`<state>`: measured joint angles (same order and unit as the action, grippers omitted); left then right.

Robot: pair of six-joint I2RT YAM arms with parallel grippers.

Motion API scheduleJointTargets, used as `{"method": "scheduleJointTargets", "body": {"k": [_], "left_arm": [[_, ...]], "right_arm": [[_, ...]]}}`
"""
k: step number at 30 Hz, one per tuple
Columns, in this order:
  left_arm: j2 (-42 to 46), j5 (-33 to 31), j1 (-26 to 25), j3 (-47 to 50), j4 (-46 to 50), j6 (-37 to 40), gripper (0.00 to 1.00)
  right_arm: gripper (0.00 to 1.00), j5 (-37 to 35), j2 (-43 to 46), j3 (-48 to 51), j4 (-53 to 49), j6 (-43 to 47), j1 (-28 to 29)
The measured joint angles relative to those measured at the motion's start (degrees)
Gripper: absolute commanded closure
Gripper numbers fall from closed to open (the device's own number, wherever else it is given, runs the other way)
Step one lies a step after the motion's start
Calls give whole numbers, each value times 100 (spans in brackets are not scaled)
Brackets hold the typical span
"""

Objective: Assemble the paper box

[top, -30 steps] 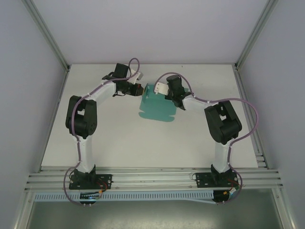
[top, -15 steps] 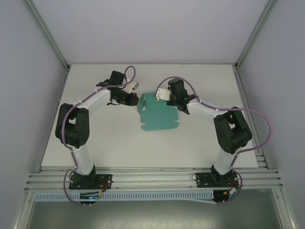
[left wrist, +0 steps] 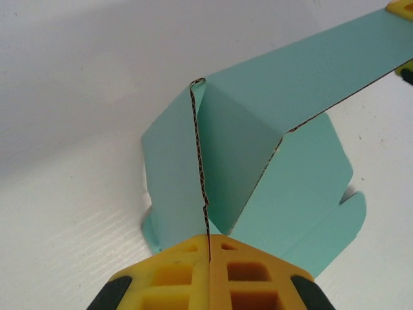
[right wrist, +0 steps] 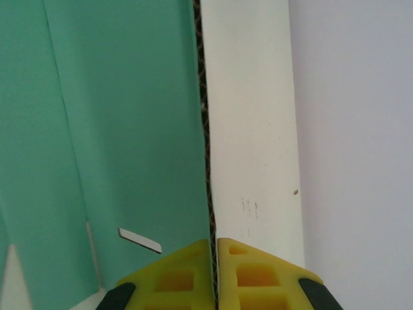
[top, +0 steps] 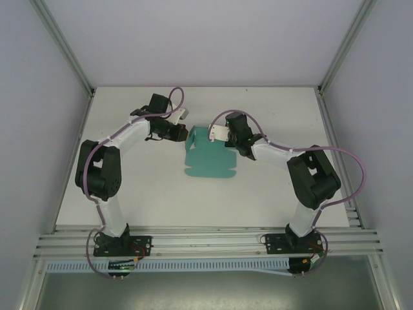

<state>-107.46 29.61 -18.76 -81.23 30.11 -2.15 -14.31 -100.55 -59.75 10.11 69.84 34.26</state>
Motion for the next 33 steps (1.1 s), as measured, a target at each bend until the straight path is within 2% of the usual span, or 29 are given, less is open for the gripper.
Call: {"method": "scheduleJointTargets", "body": {"k": [2,3,5,6,7,8,11,14,19,20,22,23,26,28,33], "left_arm": [[0,37,0,0,-7,-46,62],[11,26,0,4,-11,-96,56],[76,-46,0,48,-35,-166,34],[155,-140,2,103,-52,-229,27],[249,-219,13,177,-72,-286,10],[358,-293,37,271,-103,-358,2],[791,-382,273,706,-295,-616,1],[1099,-411,721,1102,-463,-907,2],[933,-636,1172,1152,-621,-1241,3],[822,-654,1187,1132,-673,-1281,8],[450,-647,1189,1014,-745,-1327,31],[238,-610,1189,925,-758,-1327,37],[-284,-177,1185,824,-1010,-1268,41],[-407,142,1132,870,-1130,-1132,49],[-417,505,588,885,-1287,-566,52]], "right_arm": [[100,-144,17,229,404,39,61],[100,-236,28,341,616,61,79],[100,-354,44,527,955,146,116],[100,-417,46,627,1130,210,138],[100,-494,48,723,1316,293,164],[100,-566,46,802,1462,365,195],[100,-811,24,1102,2059,728,348],[100,-1143,-260,1204,2822,1241,518],[100,-1451,-608,1281,3689,1777,647],[100,-1464,-608,1290,3727,1797,651],[100,-1484,-608,1292,3738,1790,654],[100,-1488,-603,1292,3720,1777,662],[100,-1484,-557,1292,3604,1644,662],[100,-1484,-509,1287,3495,1532,662],[100,-1486,-470,1220,3246,1311,660]]}}
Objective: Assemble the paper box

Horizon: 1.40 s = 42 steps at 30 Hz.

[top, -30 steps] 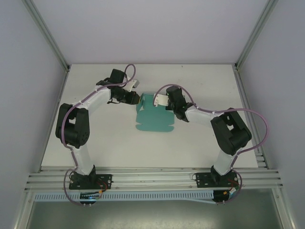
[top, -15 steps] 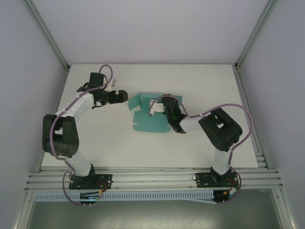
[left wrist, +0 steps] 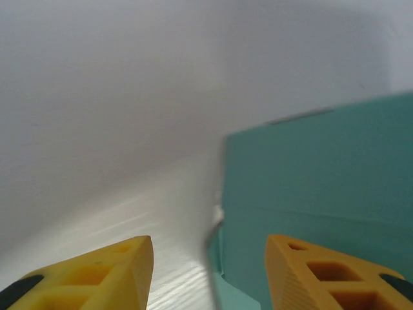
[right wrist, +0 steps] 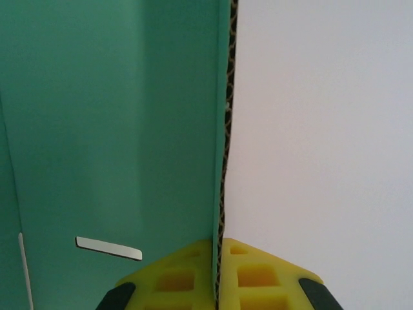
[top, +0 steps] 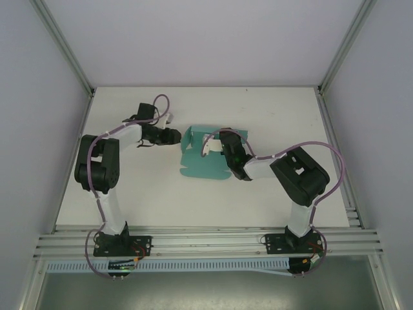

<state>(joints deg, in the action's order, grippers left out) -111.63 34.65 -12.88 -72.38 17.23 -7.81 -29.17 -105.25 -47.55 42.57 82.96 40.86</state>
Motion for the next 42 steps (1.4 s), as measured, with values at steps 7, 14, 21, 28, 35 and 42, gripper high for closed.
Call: {"method": "scheduleJointTargets", "body": {"k": [7,14,21,28,35,42], "left_arm": [[0,284,-446,256,-470,385,53],[-20,127,-472,531,-1117,216,54],[-114,310,-490,791,-1838,249,48],[-90,487,-481,1729,-3318,214,47],[-59,470,-483,1985,-4033,199,47],[-44,24,-514,1858,-4089,221,33]], "right_arm": [[100,-44,0,-116,-258,-238,0],[100,31,44,-109,-339,-251,-11],[100,197,138,-37,-413,-164,-2],[100,-142,-70,376,691,254,149],[100,-433,-365,511,1478,619,254],[100,-516,-372,501,1475,573,271]]}}
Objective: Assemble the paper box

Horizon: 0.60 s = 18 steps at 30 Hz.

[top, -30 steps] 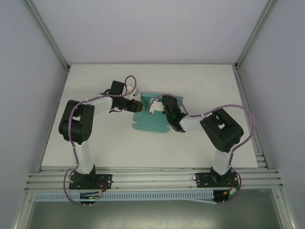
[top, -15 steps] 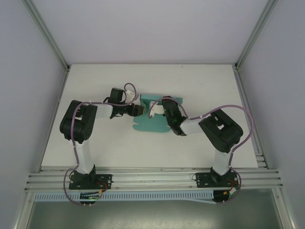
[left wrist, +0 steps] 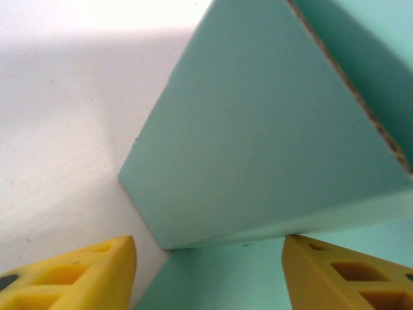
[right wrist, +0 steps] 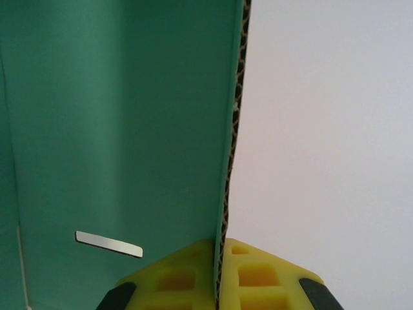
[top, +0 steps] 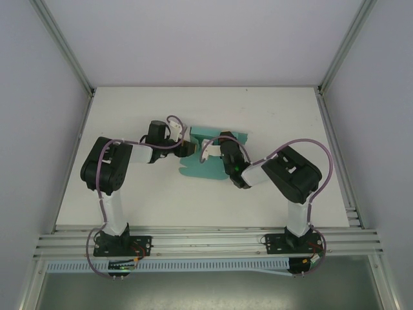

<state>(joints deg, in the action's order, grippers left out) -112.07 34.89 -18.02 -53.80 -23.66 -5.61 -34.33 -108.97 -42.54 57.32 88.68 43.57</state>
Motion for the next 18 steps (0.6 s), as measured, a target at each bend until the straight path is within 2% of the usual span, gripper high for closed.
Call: {"method": "scheduleJointTargets", "body": {"k": [4,9,15,18], "left_arm": [[-50,83,-4,-337,175,48,32],[-271,214,-13,-885,638,146,44],[-400,267,-83,-1276,1040,306,62],[-400,39,-175,-1276,1040,374,78]], "right_arm": [[100,-66,101,-22,-251,-168,-7],[100,-188,118,-136,-494,-337,-28],[100,-210,203,-267,-918,-627,-83],[100,-205,278,-323,-1207,-811,-111]]}}
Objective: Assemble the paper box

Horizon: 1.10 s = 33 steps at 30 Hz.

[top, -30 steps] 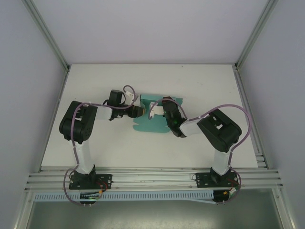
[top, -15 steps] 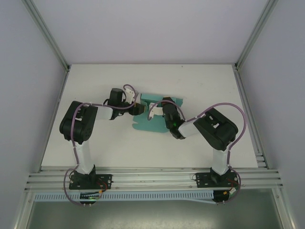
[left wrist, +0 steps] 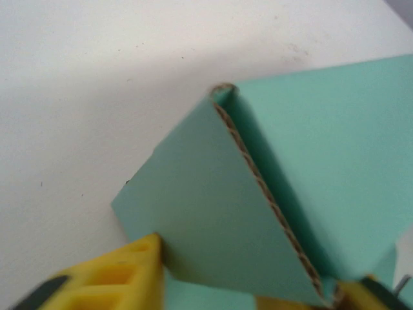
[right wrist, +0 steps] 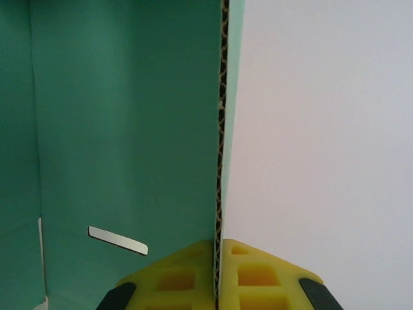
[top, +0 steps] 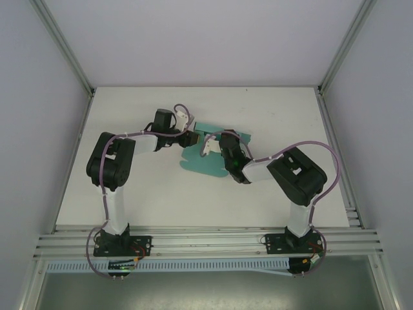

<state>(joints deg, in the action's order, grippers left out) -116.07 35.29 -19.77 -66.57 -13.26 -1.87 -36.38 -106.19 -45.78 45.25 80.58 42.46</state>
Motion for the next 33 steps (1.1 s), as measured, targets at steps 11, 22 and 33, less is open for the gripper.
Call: {"method": "scheduleJointTargets", "body": {"k": [11,22,33], "left_arm": [[9,-2138,-702,-26,-328,-227,100],[157,-1939,-728,308,-608,-35,74],[560,-1484,-597,874,-671,400,62]], "right_arm": [[100,-7,352,-439,-1665,-927,-162],[100,442,732,-774,-3084,-1598,-214],[100,566,487,-610,-2149,-1134,-223]]}}
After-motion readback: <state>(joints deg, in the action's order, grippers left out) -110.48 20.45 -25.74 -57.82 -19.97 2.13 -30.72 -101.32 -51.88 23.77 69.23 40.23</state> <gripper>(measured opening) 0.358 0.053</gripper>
